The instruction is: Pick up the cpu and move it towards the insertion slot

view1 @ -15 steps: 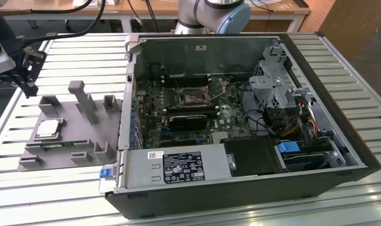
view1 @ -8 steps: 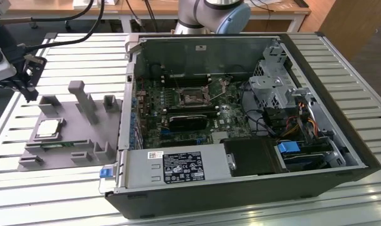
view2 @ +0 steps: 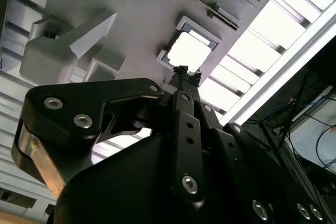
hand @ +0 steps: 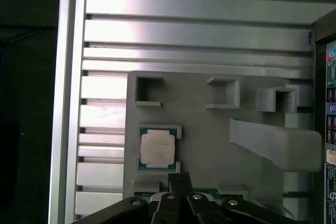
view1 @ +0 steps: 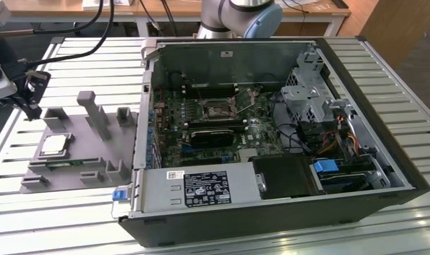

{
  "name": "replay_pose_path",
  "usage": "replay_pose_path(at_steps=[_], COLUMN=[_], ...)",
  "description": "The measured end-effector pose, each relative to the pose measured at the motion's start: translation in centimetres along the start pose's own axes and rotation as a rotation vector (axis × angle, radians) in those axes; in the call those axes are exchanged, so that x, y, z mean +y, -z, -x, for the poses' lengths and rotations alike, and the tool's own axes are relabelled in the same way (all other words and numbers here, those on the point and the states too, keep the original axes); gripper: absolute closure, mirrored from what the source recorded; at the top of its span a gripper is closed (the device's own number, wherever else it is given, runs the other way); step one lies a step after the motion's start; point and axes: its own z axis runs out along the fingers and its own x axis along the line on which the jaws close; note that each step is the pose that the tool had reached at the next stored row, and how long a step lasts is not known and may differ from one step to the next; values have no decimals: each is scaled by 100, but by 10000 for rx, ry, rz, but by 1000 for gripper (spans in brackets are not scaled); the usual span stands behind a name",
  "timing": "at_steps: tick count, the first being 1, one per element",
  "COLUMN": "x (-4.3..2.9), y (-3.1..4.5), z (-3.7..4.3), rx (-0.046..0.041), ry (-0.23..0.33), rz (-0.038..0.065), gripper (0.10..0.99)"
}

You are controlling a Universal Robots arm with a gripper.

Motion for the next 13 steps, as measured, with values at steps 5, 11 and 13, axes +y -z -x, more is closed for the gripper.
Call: replay_pose_path(at_steps=[5,11,13], x=[-3,-7,-8], y=[-91,-200,-235], z=[-48,-74,-78], rx=[0,0,0], ry=[0,0,0], rz=[0,1,0], gripper=[984,984,984])
